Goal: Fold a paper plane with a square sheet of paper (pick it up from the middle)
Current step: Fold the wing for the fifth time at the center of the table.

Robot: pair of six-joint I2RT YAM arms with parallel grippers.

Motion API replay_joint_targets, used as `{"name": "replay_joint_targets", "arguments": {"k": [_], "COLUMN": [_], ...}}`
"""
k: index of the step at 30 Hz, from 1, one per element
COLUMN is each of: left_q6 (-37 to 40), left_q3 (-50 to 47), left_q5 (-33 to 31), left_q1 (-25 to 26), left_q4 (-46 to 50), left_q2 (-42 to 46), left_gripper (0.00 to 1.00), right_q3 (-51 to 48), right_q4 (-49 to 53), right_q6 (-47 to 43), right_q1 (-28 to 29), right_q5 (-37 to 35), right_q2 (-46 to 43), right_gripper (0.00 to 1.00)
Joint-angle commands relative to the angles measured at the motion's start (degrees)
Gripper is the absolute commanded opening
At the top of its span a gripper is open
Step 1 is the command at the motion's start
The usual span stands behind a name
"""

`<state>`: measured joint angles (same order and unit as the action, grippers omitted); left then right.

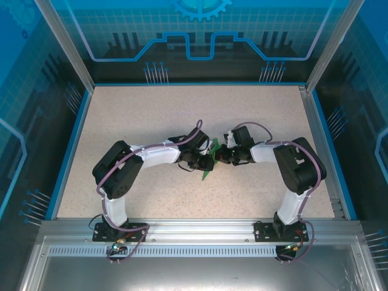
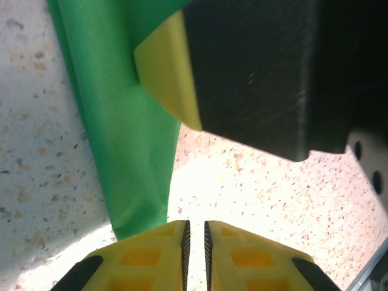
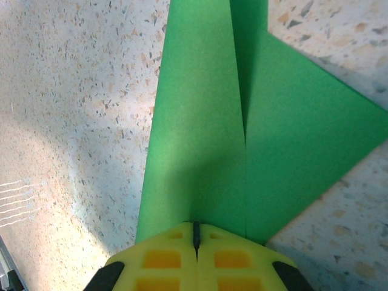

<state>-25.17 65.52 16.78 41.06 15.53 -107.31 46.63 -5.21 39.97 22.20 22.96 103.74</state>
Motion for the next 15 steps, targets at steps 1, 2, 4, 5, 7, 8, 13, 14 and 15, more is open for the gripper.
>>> {"name": "replay_joint_targets", "arguments": {"k": [1,2,4,5,7,8,13,14,15], "left_q6": [-0.3,-0.2,0.4,0.5,1.2,1.6,2.7,2.8,3.1], "left_q3": [-1.6,-1.7,-1.9,-1.9,-1.9,-1.8,-2.9,-3.1,-3.3], "left_q5": [0.5,0.8,1.5,1.6,1.9,1.8,1.4,1.4,1.1], "left_q1": [0.4,0.3,0.4,0.4,0.6,0.6,1.0,1.0,1.0], "left_q4": [0.1,0.2,0.5,0.6,1.1,1.5,2.2,2.4,2.6], "left_q2": [-0.6,-0.7,-0.9,-0.9,-1.1,-1.2,-1.6,-1.6,-1.6], "left_gripper": [0.17,0.17,0.17,0.17,0.17,0.17,0.17,0.17,0.17], "right_q3": [-1.9,-1.9,-1.7,-1.6,-1.6,-1.5,-1.6,-1.5,-1.5], "right_q4": [7.4,7.5,7.5,7.7,7.8,7.8,7.9,8.1,8.0], "right_q6": [-1.8,-1.6,-1.7,-1.6,-1.8,-1.8,-1.9,-2.0,-2.1], "right_q1": [0.1,0.1,0.1,0.1,0.1,0.1,0.0,0.1,0.0], "right_q5": [-8.2,-8.2,-8.2,-8.2,-8.4,-8.5,-8.6,-8.6,-8.7], "right_q2": [4.7,4.7,4.7,4.7,4.7,4.9,5.2,5.2,5.2], "right_gripper": [0.00,0.00,0.00,0.00,0.00,0.00,0.00,0.00,0.00]}}
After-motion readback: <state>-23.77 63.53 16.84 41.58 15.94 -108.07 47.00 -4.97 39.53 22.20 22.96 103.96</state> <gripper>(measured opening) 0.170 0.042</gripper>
